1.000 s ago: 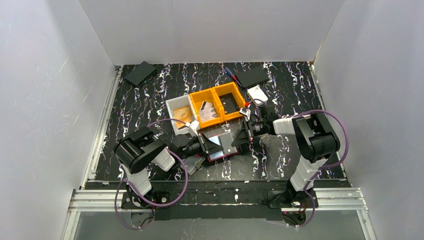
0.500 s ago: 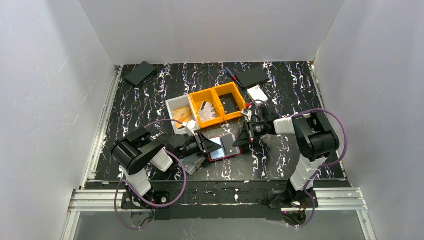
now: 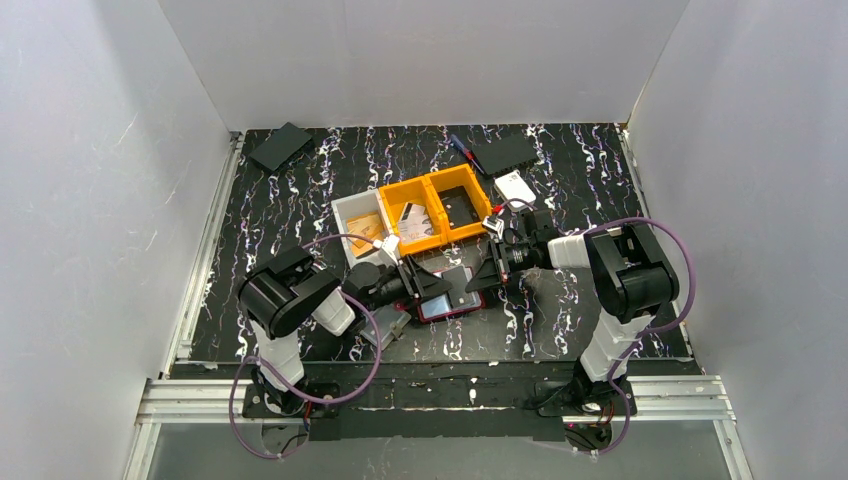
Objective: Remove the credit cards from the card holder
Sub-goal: Remove the credit card from the card holder.
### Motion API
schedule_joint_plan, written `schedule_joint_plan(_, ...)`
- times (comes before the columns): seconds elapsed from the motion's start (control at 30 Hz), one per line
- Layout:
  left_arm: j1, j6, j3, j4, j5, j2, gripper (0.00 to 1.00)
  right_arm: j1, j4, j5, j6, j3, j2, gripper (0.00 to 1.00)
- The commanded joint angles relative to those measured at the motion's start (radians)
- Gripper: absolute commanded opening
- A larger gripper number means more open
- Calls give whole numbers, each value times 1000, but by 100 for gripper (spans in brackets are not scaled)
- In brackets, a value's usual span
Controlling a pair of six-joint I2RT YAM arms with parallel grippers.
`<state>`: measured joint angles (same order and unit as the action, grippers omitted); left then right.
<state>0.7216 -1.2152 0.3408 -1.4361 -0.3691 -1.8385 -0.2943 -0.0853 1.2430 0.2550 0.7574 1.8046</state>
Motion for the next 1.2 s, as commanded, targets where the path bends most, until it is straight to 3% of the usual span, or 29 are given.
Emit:
schedule_joint_plan(0.0, -4, 2, 48, -10, -15, -15, 50, -9, -40, 91, 11, 10, -15, 1)
schedule_joint_plan(0.3, -4, -18, 89, -14, -44, -27, 22, -16, -41, 60, 21, 10, 1, 1)
schedule_joint_plan(0.4, -4, -11, 94, -18, -51, -18, 0, -16, -39, 44, 23, 10, 7, 1)
schedule_joint_plan(0.53, -4, 1, 86, -21, -38, 12, 0, -16, -31, 28, 18, 13, 9, 4)
schedule_joint_plan(0.77, -5, 22, 8, -19, 21, 55, 0, -6, 33, 4, -39, 33, 8, 32)
schedule_joint_plan(1.17, -6, 14, 1, -21, -20, 24, 0, 17, 29, 3, -40, 31, 5, 30)
